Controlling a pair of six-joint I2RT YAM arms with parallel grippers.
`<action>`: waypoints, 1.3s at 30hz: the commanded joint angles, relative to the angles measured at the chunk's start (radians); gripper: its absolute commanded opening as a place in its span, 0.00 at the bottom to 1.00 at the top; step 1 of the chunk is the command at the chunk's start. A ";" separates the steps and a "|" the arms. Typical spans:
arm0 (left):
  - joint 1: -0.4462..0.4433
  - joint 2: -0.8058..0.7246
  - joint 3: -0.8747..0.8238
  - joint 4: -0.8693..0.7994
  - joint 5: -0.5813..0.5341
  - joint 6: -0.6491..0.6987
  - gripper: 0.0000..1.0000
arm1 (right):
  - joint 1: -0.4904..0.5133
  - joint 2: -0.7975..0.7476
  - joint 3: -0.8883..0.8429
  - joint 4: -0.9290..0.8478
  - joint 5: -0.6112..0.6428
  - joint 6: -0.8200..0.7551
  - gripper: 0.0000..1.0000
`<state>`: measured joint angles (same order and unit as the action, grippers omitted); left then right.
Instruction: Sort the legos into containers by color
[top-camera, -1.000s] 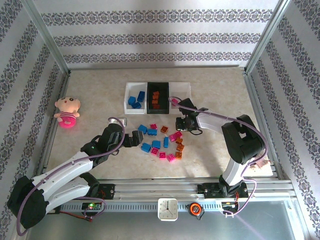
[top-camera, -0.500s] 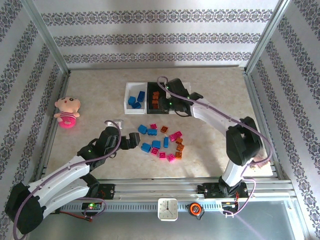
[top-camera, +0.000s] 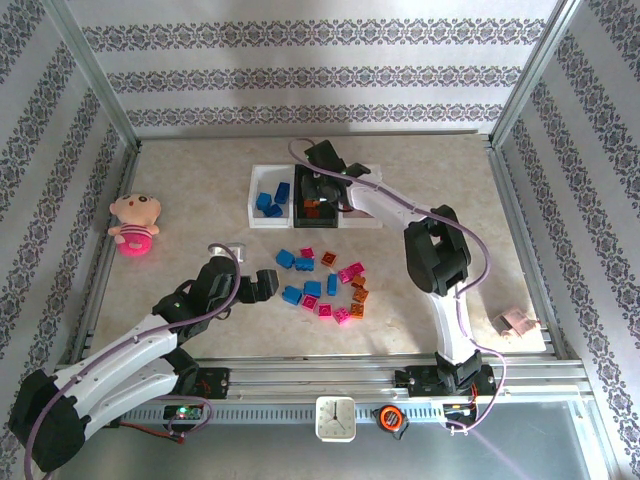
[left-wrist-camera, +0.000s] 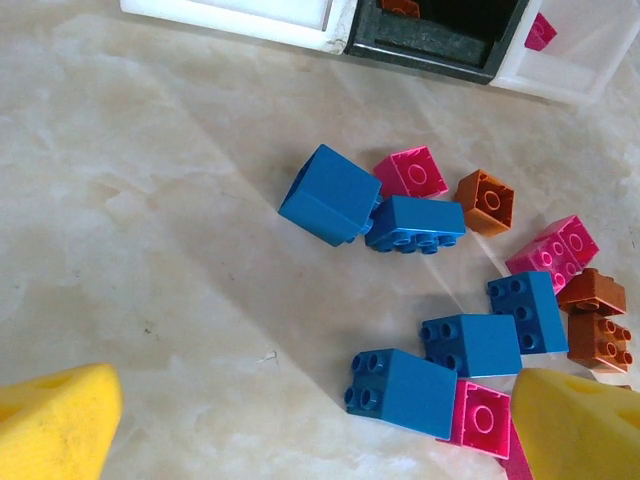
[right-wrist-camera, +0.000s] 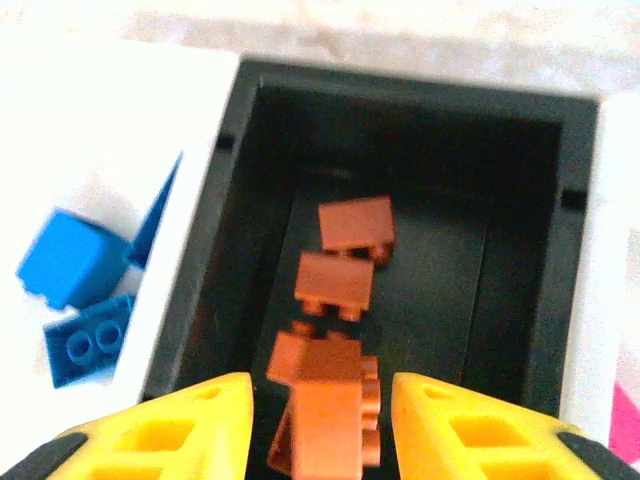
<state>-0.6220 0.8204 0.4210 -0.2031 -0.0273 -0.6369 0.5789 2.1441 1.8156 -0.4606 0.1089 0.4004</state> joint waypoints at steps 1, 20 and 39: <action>-0.007 0.026 -0.005 -0.007 0.031 0.020 1.00 | 0.007 0.006 0.061 -0.045 0.057 -0.014 0.52; -0.011 0.668 0.330 -0.019 0.004 0.236 0.80 | -0.035 -0.380 -0.470 0.132 -0.021 0.041 0.59; 0.047 0.890 0.500 0.036 0.012 0.309 0.63 | -0.068 -0.461 -0.552 0.167 -0.045 0.051 0.59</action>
<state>-0.5869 1.7012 0.9035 -0.1932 -0.0116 -0.3534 0.5186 1.7134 1.2835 -0.3080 0.0769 0.4419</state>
